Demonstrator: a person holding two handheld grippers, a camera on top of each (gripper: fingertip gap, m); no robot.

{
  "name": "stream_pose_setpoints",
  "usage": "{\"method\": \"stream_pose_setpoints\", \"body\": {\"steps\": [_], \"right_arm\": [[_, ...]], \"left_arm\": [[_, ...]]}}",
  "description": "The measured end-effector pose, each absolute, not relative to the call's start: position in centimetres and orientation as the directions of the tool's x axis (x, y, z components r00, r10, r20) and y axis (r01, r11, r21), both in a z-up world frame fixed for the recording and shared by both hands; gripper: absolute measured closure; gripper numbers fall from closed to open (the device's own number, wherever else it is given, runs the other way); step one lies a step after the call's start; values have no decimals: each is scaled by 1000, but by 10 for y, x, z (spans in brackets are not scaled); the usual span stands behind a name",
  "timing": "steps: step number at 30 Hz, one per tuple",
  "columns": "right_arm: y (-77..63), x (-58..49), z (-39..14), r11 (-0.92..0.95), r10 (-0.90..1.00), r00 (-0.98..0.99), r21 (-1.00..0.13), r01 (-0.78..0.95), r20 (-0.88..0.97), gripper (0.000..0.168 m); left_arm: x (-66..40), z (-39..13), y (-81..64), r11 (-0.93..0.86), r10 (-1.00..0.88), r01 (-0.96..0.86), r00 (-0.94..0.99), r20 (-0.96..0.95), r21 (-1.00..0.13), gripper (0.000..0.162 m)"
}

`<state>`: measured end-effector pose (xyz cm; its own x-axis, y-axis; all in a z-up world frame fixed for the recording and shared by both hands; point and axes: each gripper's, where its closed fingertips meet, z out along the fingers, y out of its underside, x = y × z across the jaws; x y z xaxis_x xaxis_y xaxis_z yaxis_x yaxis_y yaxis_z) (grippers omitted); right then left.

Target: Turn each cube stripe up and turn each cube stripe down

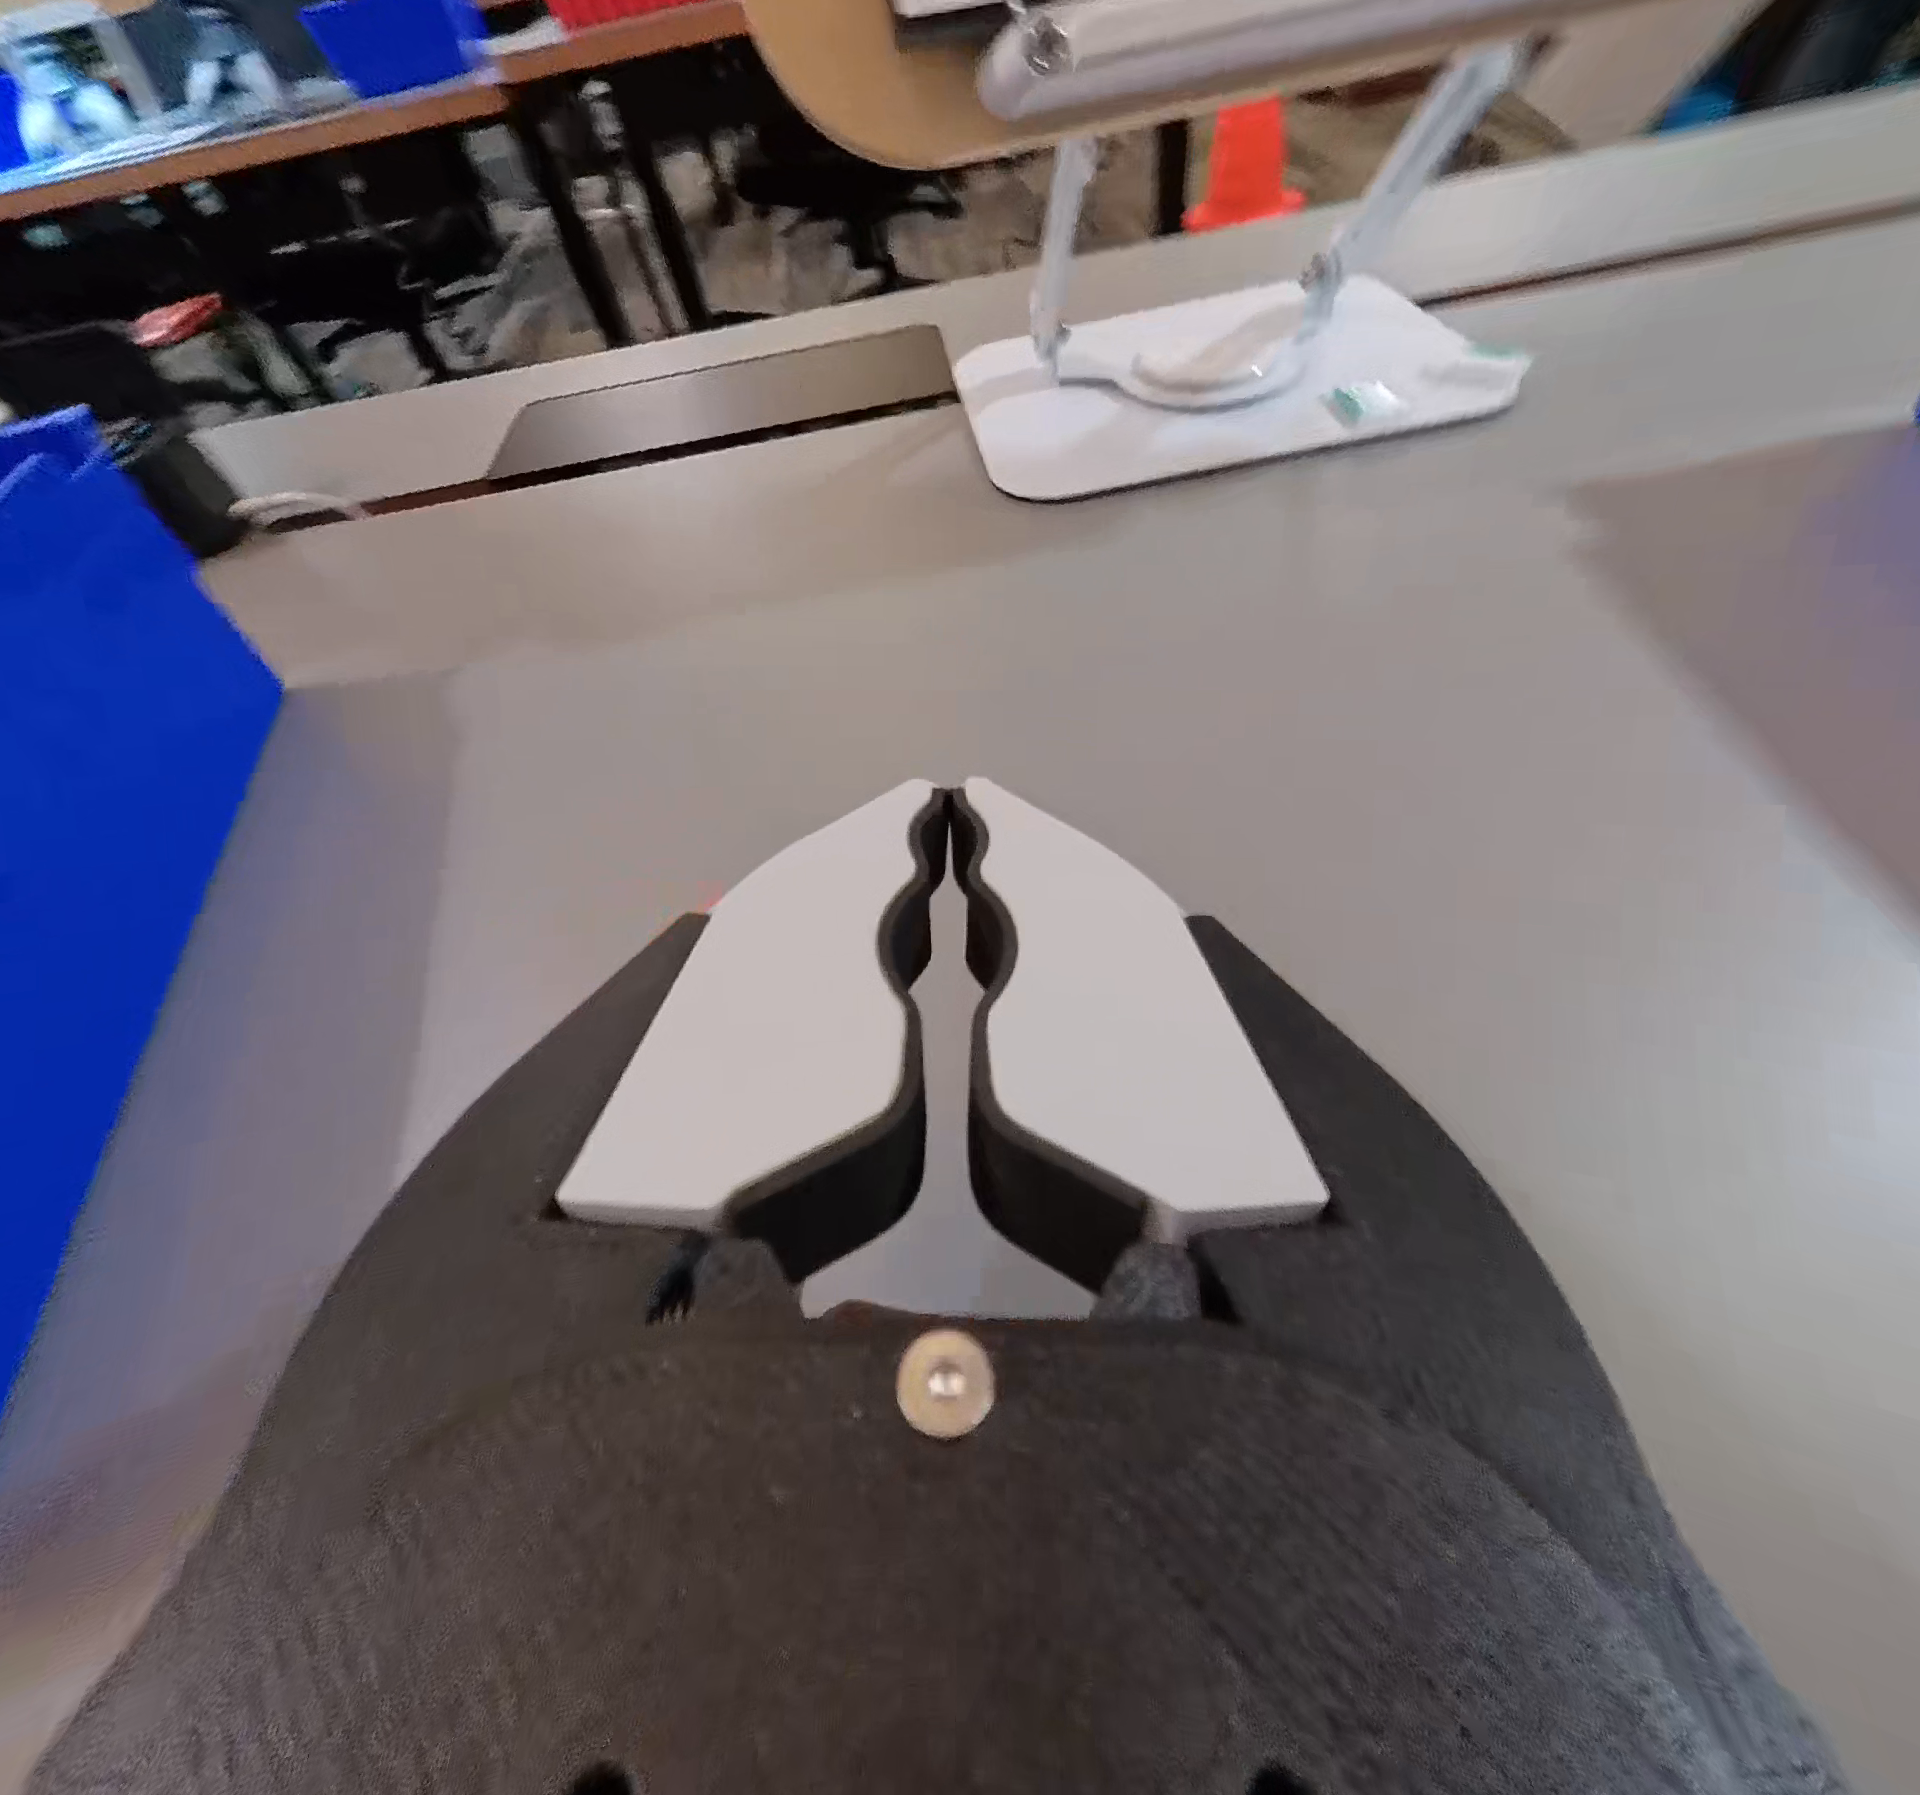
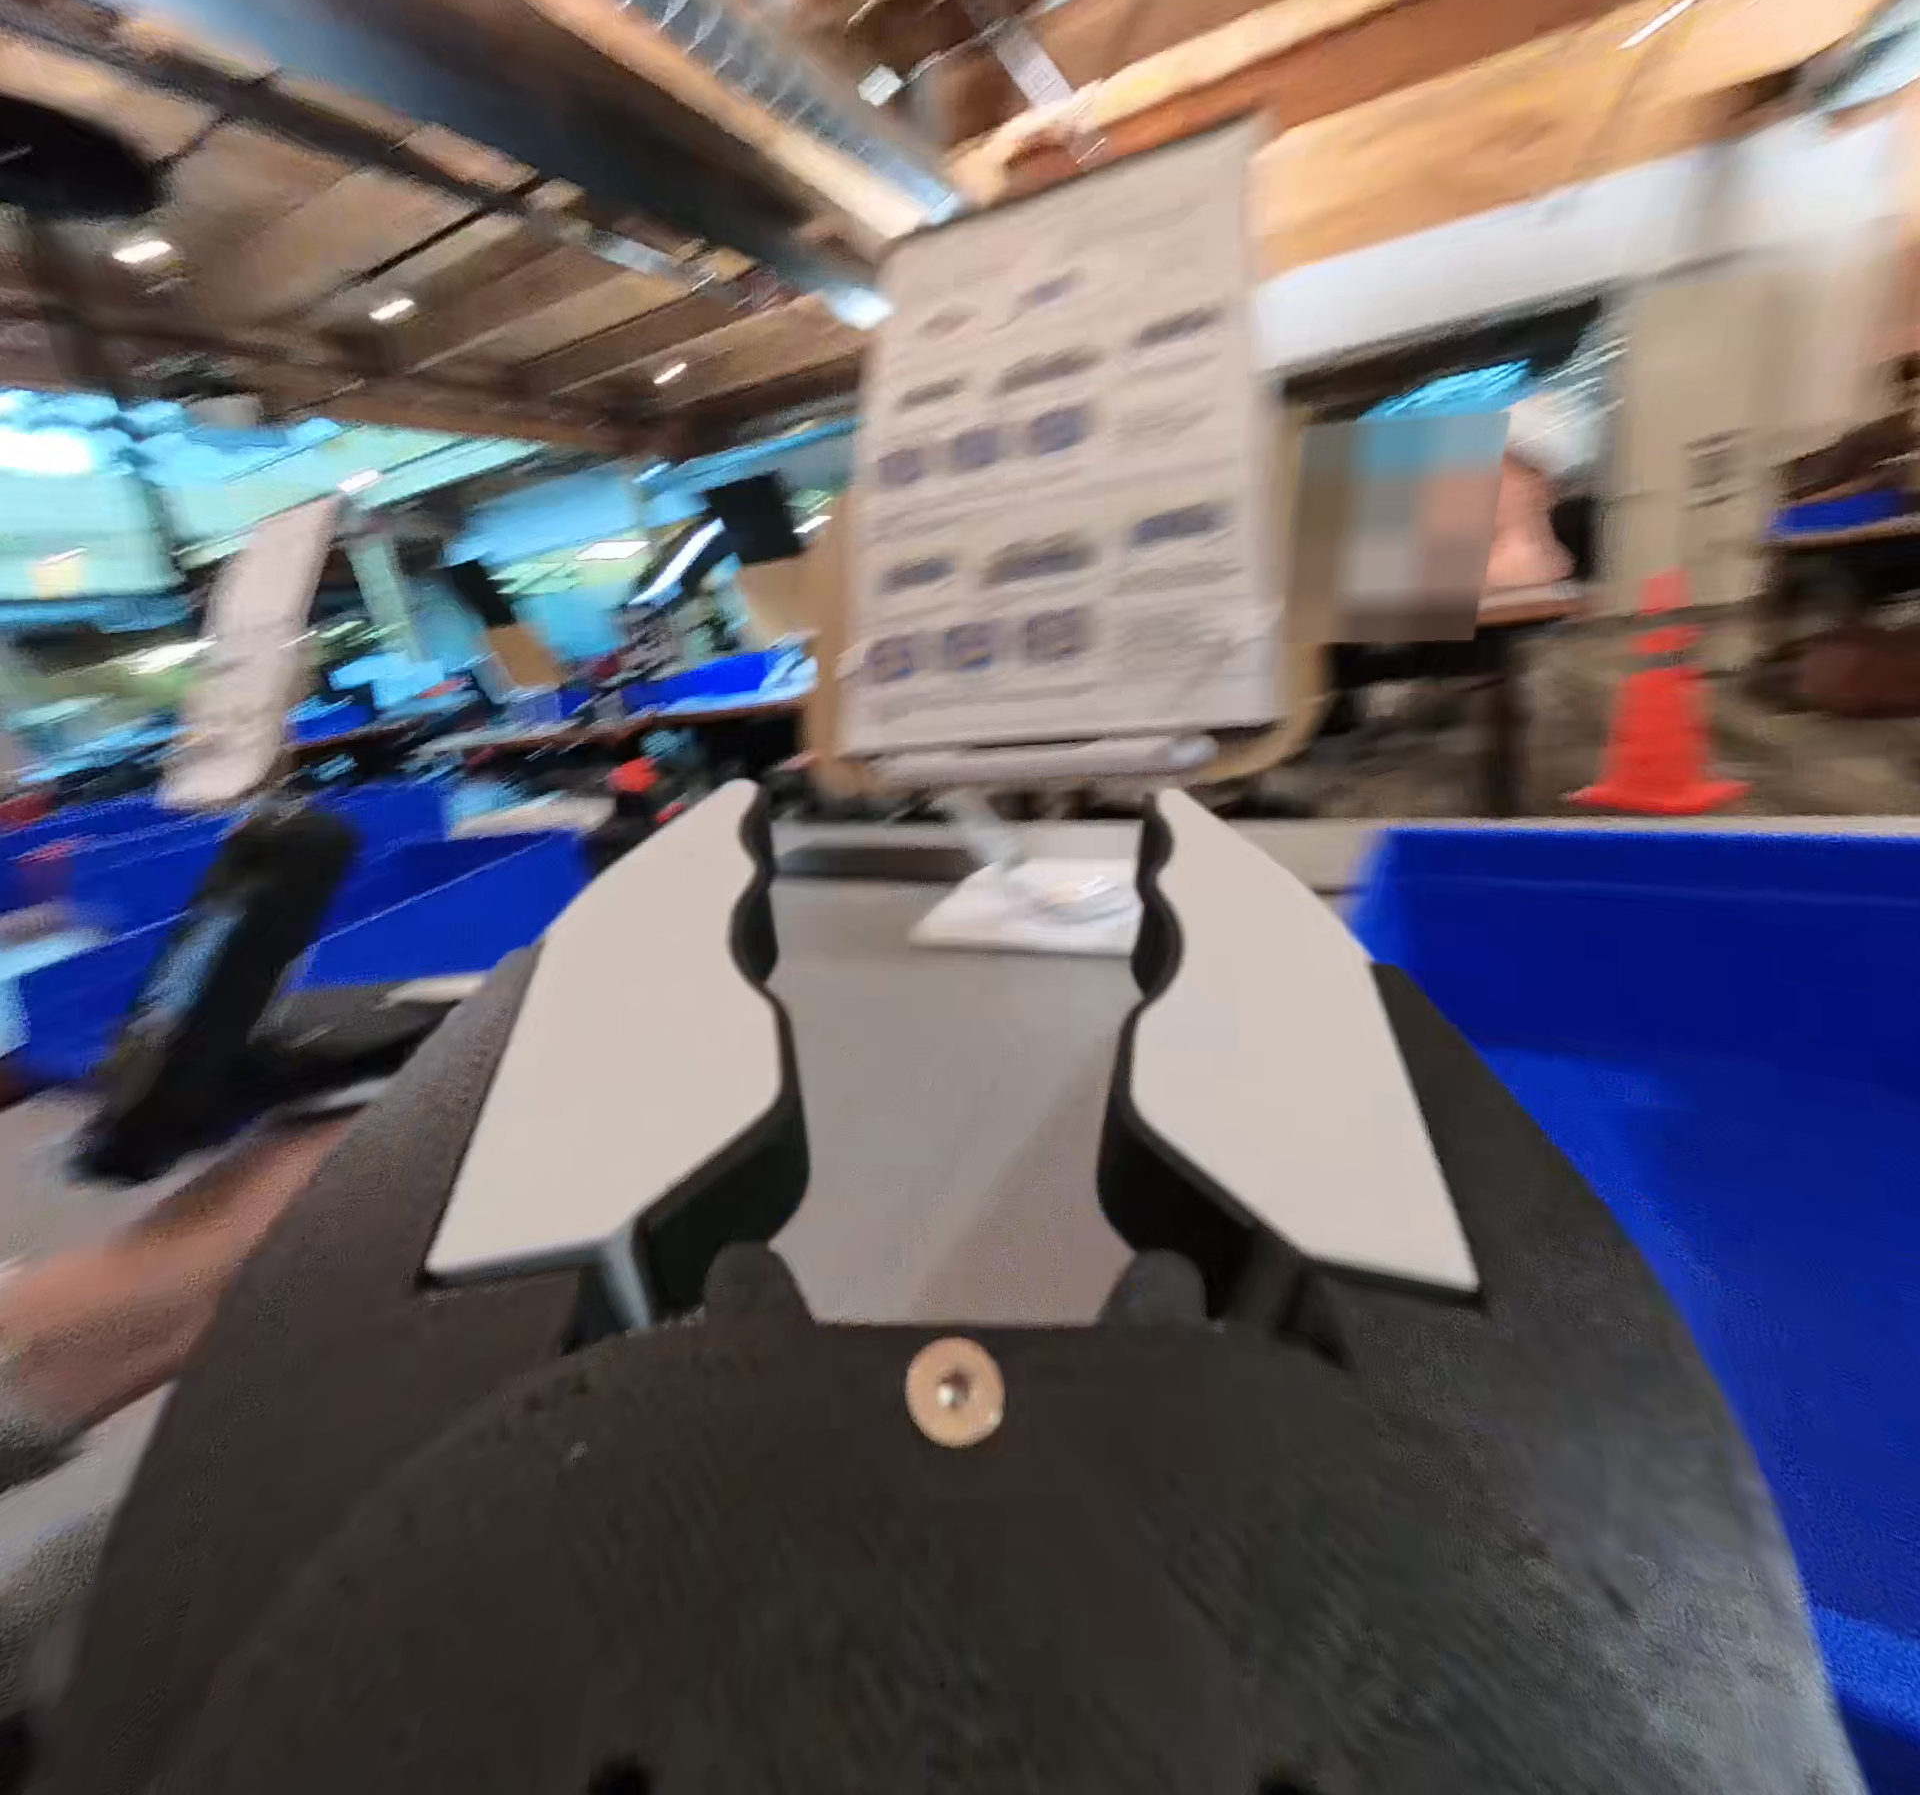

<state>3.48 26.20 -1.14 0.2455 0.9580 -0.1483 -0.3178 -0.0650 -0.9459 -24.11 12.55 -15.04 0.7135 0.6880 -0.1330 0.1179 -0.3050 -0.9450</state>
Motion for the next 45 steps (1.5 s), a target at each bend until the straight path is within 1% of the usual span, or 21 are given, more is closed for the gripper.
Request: {"method": "stream_pose_setpoints", "body": {"steps": [1,2,4,8,10,12,15,18,22,25,27,29,31,33,38,42,45], "right_arm": [[234,11,-23,-100,975,168,-959,-264,-147,93],[211,-7,-34,-127,982,111,-969,-211,-153,92],[175,-33,-55,-186,982,8,-971,-149,-189,95],[128,-52,-99,-306,938,-165,-952,18,-305,98],[117,-54,-100,-406,881,-242,-912,55,-407,96],[111,-55,-101,-455,833,-301,-884,107,-465,91],[117,-56,-110,-467,824,-287,-872,144,-489,89],[119,-55,-111,-525,790,-282,-838,147,-544,85],[104,-52,-109,-547,759,-315,-820,165,-570,80],[86,-49,-111,-516,770,-331,-838,180,-545,74],[77,-47,-115,-464,801,-331,-867,180,-498,74],[77,-46,-117,-409,849,-311,-904,127,-428,75],[81,-44,-117,-368,886,-279,-928,64,-371,76],[83,-42,-118,-357,898,-262,-933,39,-354,76],[76,-44,-113,-400,877,-273,-916,45,-396,73],[88,-44,-118,-430,881,-193,-901,49,-431,75],[98,-44,-119,-475,862,-174,-879,47,-475,76]], "left_arm": [[-240,-148,122,-272,728,136,677,-111,-953,162],[-235,-144,122,-236,749,134,656,-93,-963,162],[-224,-136,123,-199,771,85,628,-102,-976,162],[-210,-135,137,-298,741,-30,623,-251,-954,162],[-209,-136,142,-317,730,-43,627,-273,-947,162],[-209,-141,147,-339,712,-16,649,-268,-941,162],[-207,-152,153,-373,694,66,682,-231,-925,162],[-207,-154,154,-379,700,75,675,-233,-922,162],[-200,-143,162,-351,682,-15,681,-267,-936,162],[-195,-139,165,-350,680,-69,668,-303,-934,162],[-189,-136,167,-337,665,-97,679,-309,-937,162],[-179,-130,169,-294,637,-127,713,-293,-947,162],[-178,-125,166,-280,647,-133,706,-289,-951,162],[-179,-122,163,-274,662,-131,693,-286,-953,162],[-187,-127,158,-331,690,-158,632,-353,-930,162],[-186,-119,159,-386,691,-289,537,-483,-876,162],[-178,-118,162,-373,688,-283,554,-468,-884,162]]}}
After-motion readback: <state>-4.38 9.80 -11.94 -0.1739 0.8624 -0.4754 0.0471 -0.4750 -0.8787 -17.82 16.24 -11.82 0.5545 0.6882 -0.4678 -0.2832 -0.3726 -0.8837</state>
